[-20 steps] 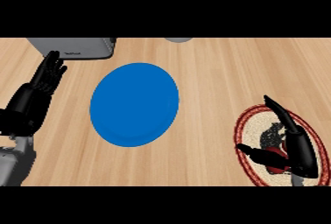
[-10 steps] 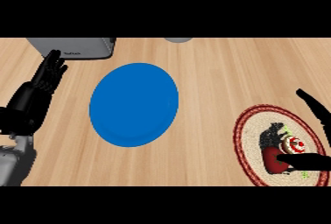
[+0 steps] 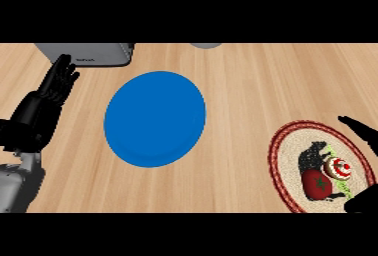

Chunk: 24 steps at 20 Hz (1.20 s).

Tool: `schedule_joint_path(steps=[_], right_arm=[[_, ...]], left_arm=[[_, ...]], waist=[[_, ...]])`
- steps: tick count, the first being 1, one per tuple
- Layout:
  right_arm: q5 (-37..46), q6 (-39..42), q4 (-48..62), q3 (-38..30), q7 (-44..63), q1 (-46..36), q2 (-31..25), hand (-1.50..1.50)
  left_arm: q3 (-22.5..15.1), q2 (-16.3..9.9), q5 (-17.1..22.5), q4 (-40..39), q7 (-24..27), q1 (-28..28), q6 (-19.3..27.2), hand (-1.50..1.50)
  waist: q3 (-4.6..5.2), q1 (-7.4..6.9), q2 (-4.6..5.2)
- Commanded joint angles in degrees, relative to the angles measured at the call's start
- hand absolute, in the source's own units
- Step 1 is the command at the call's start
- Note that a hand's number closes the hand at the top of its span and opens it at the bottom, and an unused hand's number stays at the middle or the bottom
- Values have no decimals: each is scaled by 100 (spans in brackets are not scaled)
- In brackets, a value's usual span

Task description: Pick the cupcake from the placemat and place it in the plate

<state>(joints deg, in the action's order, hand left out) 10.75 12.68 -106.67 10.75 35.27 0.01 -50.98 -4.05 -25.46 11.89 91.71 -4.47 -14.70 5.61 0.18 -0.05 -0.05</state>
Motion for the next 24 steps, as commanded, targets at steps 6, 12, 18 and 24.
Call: schedule_joint_path(steps=[6, 12, 18, 24], right_arm=[[832, 570, 217, 284, 829, -268, 690, -150], [1114, 1130, 1261, 235, 1073, -1046, 948, -150], [1830, 823, 1788, -18, 215, -462, 1245, -150], [2108, 994, 2293, -28, -148, -495, 1621, -150]], left_arm=[[160, 305, -256, 127, 182, 301, -170, 0], [201, 364, -391, 55, -77, 59, -242, 0], [443, 452, -416, 88, -223, -127, -492, 0], [579, 606, -539, -407, 27, -272, -682, 0]], waist=[[-17, 0, 1], [-17, -45, 11], [-19, 2, 5], [-18, 14, 10]])
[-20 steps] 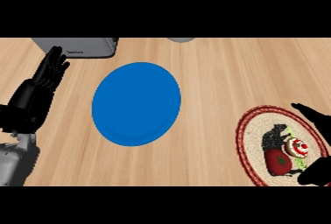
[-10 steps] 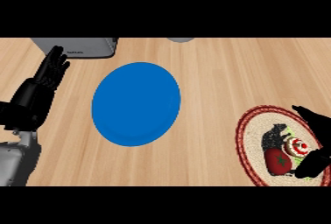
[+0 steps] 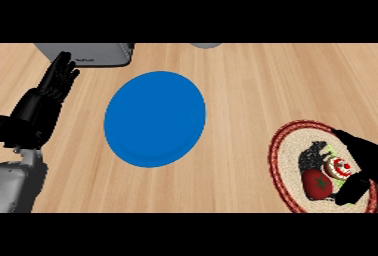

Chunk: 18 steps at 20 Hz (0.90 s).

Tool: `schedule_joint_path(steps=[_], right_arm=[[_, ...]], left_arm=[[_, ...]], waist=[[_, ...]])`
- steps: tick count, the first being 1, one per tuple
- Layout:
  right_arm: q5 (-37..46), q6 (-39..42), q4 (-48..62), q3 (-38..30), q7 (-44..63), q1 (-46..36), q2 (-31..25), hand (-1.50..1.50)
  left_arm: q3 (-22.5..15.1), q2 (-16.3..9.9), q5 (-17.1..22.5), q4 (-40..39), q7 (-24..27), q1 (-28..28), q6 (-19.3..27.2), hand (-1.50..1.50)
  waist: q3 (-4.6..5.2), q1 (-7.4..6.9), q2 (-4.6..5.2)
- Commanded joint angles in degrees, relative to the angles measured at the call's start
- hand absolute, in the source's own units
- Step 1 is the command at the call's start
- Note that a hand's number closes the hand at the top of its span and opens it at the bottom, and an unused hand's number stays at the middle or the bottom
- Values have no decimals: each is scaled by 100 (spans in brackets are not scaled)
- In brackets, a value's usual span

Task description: Pick the cupcake from the placemat and place it in the plate

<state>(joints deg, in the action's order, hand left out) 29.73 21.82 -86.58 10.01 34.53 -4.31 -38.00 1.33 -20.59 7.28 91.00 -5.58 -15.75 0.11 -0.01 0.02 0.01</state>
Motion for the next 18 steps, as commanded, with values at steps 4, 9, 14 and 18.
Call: schedule_joint_path(steps=[4, 9, 14, 18], right_arm=[[387, 98, 828, -268, -624, 24, 183, -150], [1033, -58, 1145, -191, -538, -84, 575, -150], [1255, -1009, 1379, -404, -1516, -441, 442, 150], [1821, -1722, 1243, -252, -1486, -298, 670, 150]], left_arm=[[70, 230, -306, 19, 218, 248, -27, 0], [254, 251, -296, -230, 195, -5, -293, 0], [283, 200, -382, -173, -55, -176, -172, 0], [127, 405, -413, 251, 28, 222, -192, 0]], waist=[[0, -6, 0], [1, 1, 1], [-3, 12, 6], [0, -8, -7]])
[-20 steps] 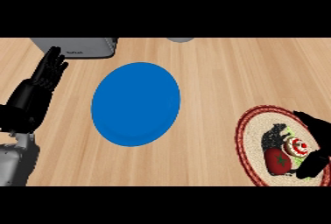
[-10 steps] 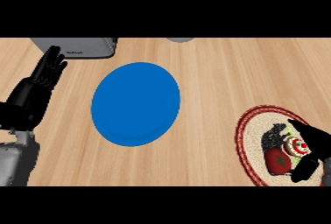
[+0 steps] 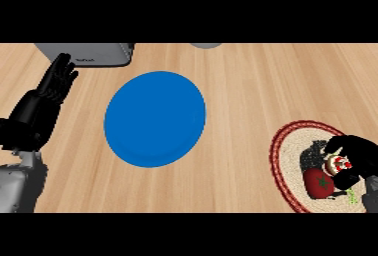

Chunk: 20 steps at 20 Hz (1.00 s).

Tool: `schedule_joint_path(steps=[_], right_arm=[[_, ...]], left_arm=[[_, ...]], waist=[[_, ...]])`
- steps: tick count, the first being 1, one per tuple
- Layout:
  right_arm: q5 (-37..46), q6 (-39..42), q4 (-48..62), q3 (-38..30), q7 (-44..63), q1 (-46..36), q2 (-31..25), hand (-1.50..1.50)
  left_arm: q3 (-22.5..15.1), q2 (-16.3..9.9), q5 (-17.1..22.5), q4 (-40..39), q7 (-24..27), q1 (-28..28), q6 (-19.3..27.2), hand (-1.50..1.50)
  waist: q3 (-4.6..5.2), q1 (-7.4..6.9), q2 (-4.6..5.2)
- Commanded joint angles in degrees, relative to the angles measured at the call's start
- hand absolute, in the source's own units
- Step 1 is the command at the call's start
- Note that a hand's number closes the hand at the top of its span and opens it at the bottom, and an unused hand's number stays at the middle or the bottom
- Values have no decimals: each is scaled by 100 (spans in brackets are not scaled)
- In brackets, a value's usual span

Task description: Pick the cupcake from the placemat and place it in the plate

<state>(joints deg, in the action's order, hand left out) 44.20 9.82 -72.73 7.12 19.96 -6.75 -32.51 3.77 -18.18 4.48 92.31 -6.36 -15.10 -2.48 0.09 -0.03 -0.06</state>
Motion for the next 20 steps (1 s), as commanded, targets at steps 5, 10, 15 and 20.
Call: schedule_joint_path(steps=[5, 10, 15, 20], right_arm=[[919, -1083, -1565, 263, 1174, 1052, 601, 150], [2052, -1438, -3107, 946, 2695, 2182, 1174, 150], [2433, -912, -4896, 1578, 3084, 2637, 1286, 150], [3125, -876, -5519, 2706, 3174, 1951, 1877, 150]], left_arm=[[178, -15, 84, -18, 48, 132, -117, 0], [201, -53, -59, -136, -20, 4, -5, 0], [278, -72, 104, 3, -17, 78, -182, 0], [95, 191, -75, -219, 17, -162, 24, 0]], waist=[[0, 129, -35], [11, 271, -49], [2, 117, -24], [2, 66, -4]])
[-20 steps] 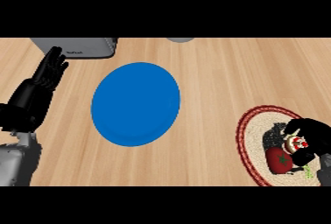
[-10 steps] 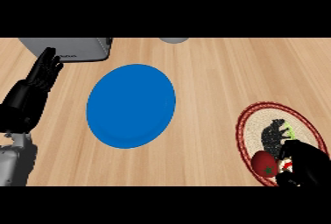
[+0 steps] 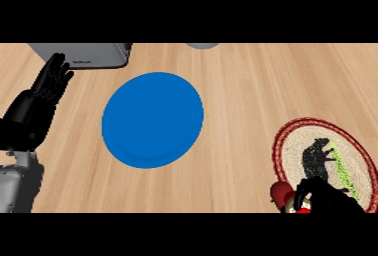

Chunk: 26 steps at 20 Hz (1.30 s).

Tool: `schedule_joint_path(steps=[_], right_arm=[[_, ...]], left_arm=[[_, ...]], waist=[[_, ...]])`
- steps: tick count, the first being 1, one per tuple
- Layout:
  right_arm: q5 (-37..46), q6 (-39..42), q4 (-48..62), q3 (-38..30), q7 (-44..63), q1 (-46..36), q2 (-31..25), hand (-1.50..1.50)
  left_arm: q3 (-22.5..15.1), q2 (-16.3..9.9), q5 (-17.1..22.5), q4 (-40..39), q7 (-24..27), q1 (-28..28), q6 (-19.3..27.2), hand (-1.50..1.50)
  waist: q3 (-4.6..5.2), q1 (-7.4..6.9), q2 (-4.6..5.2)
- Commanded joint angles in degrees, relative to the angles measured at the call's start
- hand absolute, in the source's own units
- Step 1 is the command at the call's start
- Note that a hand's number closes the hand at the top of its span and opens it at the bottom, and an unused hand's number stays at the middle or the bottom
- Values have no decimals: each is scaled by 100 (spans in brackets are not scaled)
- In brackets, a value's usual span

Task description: Pick the cupcake from the placemat and place it in the plate

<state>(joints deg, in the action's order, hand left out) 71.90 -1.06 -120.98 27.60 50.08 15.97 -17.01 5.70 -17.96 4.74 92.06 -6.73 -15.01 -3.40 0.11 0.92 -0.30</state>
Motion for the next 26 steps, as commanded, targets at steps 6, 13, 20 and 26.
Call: schedule_joint_path(steps=[6, 13, 20, 26], right_arm=[[676, 100, -822, 1454, 213, -1172, 1210, 150], [99, 88, 738, 1532, 1250, -3441, 1688, 150], [-1331, -666, 2318, 1014, 1713, -5290, 1698, 150], [-2292, -1554, 4004, 905, 1642, -6470, 1699, 150]], left_arm=[[36, -24, 51, 134, -199, -125, -58, 0], [-96, 116, -8, 199, -227, -69, -127, 0], [-124, 200, -181, -65, 140, -16, -141, 0], [-154, 186, -144, 43, -189, -283, -162, 0]], waist=[[-7, -129, 16], [-7, -213, 43], [-6, -267, 58], [-7, -364, 64]])
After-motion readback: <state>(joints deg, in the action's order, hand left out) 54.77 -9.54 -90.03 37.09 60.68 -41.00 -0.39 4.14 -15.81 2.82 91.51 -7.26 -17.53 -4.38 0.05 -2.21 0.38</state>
